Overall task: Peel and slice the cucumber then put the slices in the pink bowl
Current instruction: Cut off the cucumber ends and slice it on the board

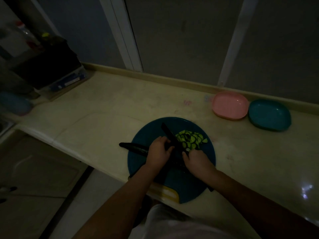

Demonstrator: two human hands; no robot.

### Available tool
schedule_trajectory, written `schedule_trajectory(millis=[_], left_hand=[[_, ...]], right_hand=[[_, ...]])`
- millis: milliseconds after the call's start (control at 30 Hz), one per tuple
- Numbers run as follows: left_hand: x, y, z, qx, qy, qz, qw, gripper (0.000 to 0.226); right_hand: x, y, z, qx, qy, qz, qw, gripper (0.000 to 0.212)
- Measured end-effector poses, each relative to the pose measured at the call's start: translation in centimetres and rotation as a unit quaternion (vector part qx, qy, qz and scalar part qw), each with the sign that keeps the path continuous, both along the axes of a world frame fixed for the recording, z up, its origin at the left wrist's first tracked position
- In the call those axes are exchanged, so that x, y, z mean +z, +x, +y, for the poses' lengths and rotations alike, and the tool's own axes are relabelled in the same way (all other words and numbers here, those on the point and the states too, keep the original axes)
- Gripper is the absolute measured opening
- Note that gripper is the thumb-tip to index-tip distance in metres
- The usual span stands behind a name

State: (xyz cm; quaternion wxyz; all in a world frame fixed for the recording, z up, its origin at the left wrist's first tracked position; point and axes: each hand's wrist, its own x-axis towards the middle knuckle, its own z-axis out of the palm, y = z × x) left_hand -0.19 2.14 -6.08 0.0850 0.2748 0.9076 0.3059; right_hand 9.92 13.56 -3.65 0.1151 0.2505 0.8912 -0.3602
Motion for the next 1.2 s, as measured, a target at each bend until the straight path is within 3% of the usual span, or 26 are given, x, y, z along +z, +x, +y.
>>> schedule_trajectory(millis=[767,1200], left_hand=[[0.2,0.1,0.0,0.017,0.001,-0.015,1.000,0.025],[0.2,-0.2,-0.1,0.007,-0.004,-0.022,1.000,0.026]], right_hand=[[0.3,0.6,0.3,-0.008,-0.011,0.018,1.000,0.050],[-0.9,-0.9,-0.7,-0.011,0.005,-0.014,1.000,0.045]])
